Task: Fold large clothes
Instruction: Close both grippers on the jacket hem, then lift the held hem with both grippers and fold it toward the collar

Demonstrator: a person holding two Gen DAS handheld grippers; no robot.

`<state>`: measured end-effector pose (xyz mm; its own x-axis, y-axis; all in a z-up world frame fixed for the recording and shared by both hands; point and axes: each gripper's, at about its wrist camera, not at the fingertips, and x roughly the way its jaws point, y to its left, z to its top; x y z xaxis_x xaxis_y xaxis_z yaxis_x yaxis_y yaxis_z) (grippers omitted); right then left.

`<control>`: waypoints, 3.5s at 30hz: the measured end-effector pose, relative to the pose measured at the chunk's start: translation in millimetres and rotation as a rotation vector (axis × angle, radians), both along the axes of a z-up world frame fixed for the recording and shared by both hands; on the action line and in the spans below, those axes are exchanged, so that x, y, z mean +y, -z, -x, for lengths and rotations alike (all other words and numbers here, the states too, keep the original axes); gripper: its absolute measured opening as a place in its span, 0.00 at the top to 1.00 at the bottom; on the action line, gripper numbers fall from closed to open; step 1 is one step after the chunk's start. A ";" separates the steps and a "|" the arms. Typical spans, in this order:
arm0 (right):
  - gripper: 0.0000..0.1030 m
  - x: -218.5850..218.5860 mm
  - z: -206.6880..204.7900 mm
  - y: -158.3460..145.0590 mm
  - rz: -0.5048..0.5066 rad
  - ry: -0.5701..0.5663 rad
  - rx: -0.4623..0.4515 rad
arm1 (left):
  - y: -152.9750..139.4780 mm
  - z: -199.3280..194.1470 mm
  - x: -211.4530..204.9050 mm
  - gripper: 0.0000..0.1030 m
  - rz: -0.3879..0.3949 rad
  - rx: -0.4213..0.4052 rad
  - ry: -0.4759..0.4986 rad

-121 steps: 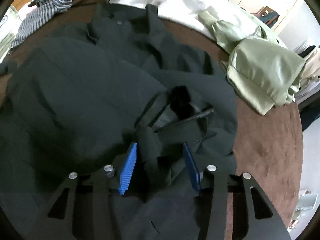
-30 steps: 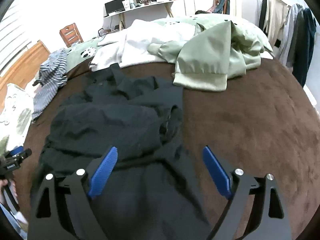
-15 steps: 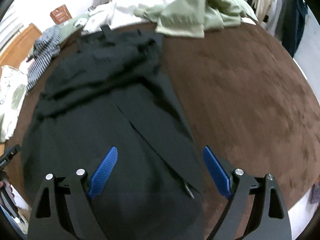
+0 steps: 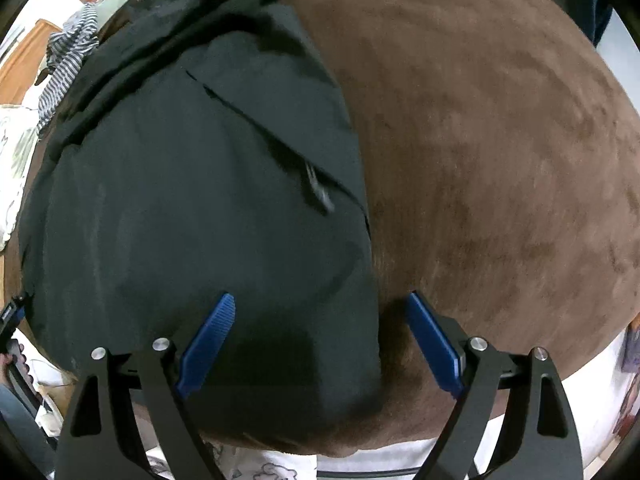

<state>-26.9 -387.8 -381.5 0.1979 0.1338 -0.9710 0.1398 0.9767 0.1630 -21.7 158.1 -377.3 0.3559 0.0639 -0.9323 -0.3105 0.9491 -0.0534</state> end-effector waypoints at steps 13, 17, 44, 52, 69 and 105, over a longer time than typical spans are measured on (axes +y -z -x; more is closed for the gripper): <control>0.19 1.6 12.1 14.2 -0.038 -0.009 0.016 | 20.6 23.7 4.9 0.08 0.161 -0.009 0.017; 0.34 19.5 13.9 11.2 -0.036 -0.013 0.023 | 15.1 24.0 4.2 0.21 0.203 0.000 0.009; 0.92 9.6 0.4 -68.0 -0.220 0.064 -0.038 | -53.5 -4.9 -17.3 0.78 0.518 -0.052 0.033; 0.92 6.3 -30.8 -127.4 -0.276 0.070 -0.160 | -100.7 -22.3 -14.7 0.80 0.516 -0.163 -0.032; 0.92 3.1 -160.9 -218.0 -0.288 0.012 -0.489 | -191.3 -122.1 -7.0 0.85 0.390 -0.468 -0.058; 0.92 55.6 -533.3 -109.2 -0.049 0.062 -0.597 | -77.1 -526.2 -0.5 0.84 0.363 -0.400 0.104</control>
<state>506.4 -332.2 -272.3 0.7161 0.1462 -0.6825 0.0664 0.9591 0.2750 504.5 157.6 -300.2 0.6746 -0.2907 -0.6785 -0.1044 0.8724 -0.4776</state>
